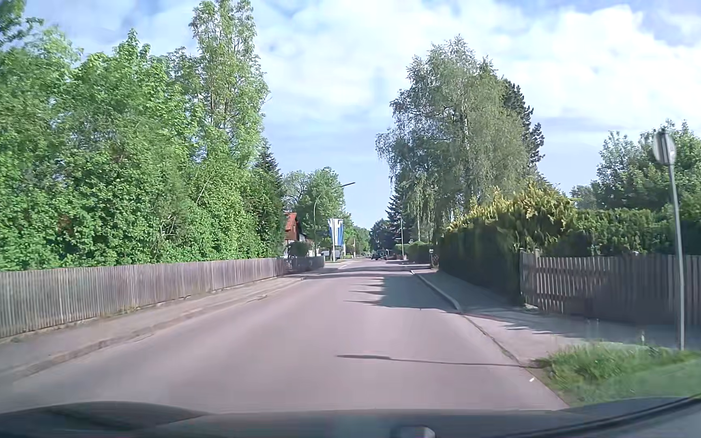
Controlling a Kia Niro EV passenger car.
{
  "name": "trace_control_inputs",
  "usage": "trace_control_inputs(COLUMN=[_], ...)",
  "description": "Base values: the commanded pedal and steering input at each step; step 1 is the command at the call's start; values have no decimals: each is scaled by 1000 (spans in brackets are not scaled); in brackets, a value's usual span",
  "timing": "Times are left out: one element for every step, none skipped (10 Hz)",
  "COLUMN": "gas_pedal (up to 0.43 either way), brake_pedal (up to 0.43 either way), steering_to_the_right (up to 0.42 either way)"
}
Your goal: Follow the waypoints while adhering to traffic rules and regulations
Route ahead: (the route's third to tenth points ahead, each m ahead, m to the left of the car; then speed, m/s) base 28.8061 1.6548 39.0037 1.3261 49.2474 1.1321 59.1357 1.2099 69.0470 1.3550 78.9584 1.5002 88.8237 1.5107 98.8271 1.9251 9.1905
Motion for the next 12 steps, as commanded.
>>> trace_control_inputs(gas_pedal=[87, 87, 87, 87, 87, 87, 87, 87, 87, 87, 87, 87], brake_pedal=[0, 0, 0, 0, 0, 0, 0, 0, 0, 0, 0, 0], steering_to_the_right=[-1, 0, 0, 3, 5, 6, 6, 6, 6, 6, 6, 7])
